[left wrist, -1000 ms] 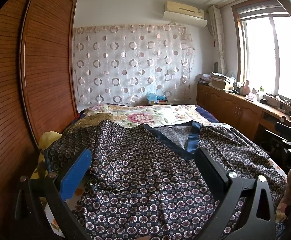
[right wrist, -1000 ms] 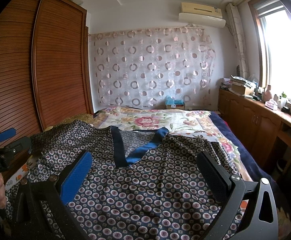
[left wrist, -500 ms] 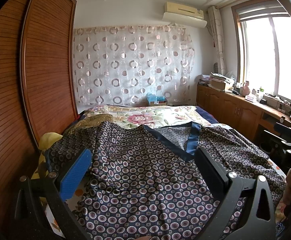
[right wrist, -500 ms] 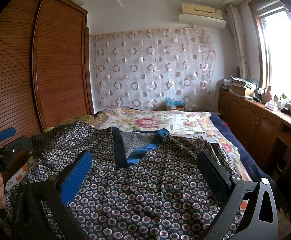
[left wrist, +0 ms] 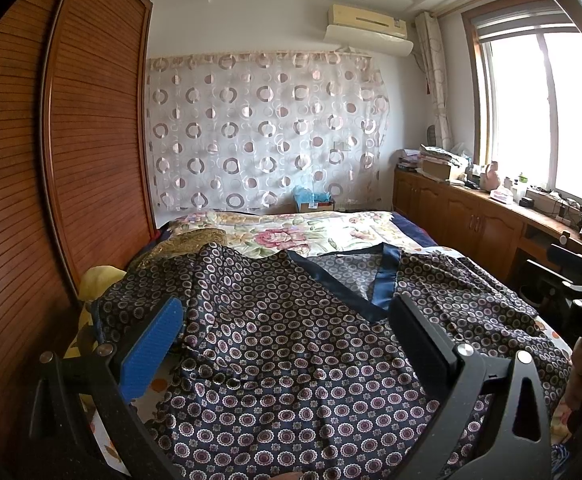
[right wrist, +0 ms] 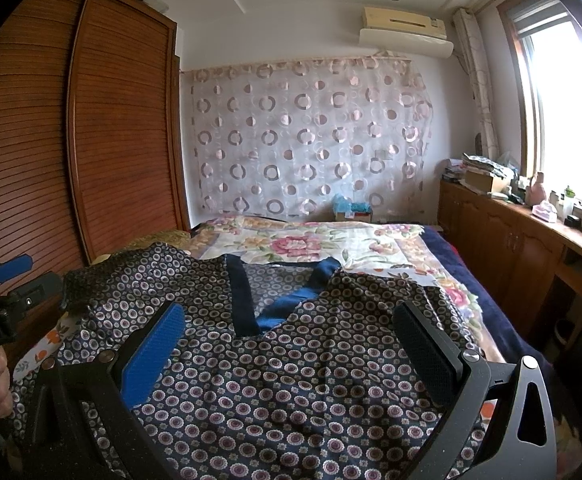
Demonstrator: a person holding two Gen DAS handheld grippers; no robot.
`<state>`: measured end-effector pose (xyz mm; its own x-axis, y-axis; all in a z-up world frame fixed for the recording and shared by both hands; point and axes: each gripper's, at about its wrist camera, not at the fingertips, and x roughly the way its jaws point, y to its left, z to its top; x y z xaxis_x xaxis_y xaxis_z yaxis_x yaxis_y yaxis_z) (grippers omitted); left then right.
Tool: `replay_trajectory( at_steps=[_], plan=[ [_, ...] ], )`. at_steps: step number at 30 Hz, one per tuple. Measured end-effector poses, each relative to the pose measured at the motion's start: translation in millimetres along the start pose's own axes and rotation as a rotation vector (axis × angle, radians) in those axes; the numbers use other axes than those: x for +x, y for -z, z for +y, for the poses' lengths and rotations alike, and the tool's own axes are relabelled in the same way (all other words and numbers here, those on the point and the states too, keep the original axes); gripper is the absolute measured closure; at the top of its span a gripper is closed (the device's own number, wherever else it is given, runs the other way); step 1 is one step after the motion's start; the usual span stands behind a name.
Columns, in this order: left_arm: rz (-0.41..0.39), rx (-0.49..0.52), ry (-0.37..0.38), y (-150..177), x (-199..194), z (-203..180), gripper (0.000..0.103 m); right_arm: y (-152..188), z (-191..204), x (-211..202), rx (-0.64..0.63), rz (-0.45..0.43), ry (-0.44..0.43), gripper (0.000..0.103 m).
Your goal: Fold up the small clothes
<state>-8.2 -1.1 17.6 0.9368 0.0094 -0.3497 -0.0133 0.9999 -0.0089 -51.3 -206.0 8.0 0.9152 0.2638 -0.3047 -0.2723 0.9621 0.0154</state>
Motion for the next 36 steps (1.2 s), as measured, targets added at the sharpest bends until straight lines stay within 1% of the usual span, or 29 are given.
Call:
replay_trajectory(
  at_steps=[10,16,20,25,31,34,36],
  plan=[
    [0.002,0.0,0.0,0,-1,0,0.0,2,1,2,-0.003,0.004,-0.01,0.0],
    [0.03,0.003,-0.007,5,0,14,0.0,4,5,10,-0.011,0.023,-0.04,0.0],
    [0.053,0.0,-0.025,9,6,33,0.0,1,11,17,-0.029,0.032,-0.061,0.0],
    [0.09,-0.006,-0.068,18,18,64,0.0,-3,18,28,-0.047,0.045,-0.085,0.0],
    [0.139,-0.021,-0.101,30,33,92,0.0,-6,23,46,-0.072,0.079,-0.129,0.0],
    [0.153,-0.008,-0.151,39,39,108,0.0,-6,22,54,-0.087,0.1,-0.144,0.0],
    [0.18,-0.003,-0.174,45,46,120,0.0,-4,21,62,-0.094,0.127,-0.157,0.0]
  ],
)
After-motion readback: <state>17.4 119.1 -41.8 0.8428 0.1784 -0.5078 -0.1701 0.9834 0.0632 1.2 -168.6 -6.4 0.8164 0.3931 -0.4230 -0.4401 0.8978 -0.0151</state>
